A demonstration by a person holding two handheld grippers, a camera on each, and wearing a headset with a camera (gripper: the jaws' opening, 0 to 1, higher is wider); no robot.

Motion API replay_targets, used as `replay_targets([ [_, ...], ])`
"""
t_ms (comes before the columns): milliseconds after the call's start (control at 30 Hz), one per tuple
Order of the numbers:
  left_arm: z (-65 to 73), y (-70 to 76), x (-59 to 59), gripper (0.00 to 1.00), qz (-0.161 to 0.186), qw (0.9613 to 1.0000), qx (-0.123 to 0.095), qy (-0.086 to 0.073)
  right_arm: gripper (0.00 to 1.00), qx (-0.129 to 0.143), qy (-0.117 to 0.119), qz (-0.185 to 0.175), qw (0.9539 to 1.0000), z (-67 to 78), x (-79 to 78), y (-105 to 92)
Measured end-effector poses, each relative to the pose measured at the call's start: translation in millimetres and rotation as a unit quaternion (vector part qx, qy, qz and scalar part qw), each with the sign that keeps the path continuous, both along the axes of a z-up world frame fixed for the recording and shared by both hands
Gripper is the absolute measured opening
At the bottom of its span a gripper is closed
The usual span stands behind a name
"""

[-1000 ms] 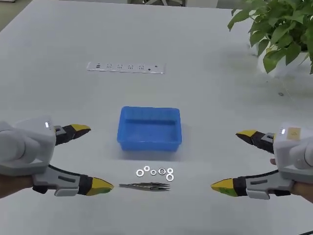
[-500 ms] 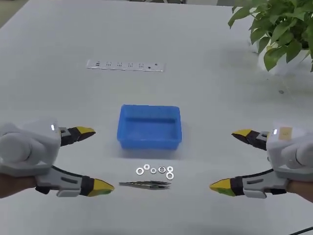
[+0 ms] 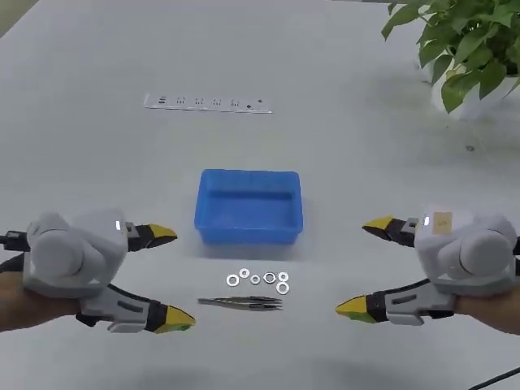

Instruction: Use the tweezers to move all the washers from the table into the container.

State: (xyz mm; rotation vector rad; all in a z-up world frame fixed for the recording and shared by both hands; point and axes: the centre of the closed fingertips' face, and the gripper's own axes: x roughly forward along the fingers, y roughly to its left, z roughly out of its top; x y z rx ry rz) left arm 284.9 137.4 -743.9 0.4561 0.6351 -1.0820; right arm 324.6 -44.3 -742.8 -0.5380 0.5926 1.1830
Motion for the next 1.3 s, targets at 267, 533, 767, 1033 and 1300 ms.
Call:
replay_targets([
  [267,-12.7,-3.4,-2.9,0.68,-0.016,0.9996,0.018,0.011,0.70,-0.007,0.009,0.030,0.9995,-13.8,-8.4,16.0],
  [533,-25.7,-5.5,-0.2,0.61,-0.030,0.9990,0.028,0.019,0.63,-0.011,0.015,0.058,0.9982,-23.2,-14.0,32.0],
  [767,-35.6,-7.5,-1.2,0.56,-0.046,0.9977,0.041,0.028,0.56,-0.016,0.020,0.083,0.9963,-31.7,-19.4,45.2],
  [1033,-45.1,-9.0,-1.3,0.49,-0.059,0.9961,0.056,0.034,0.48,-0.019,0.030,0.101,0.9943,-41.2,-25.6,59.4],
  [1300,-53.0,-10.0,1.2,0.41,-0.071,0.9944,0.071,0.034,0.36,-0.027,0.034,0.128,0.9909,-48.5,-30.5,74.9],
])
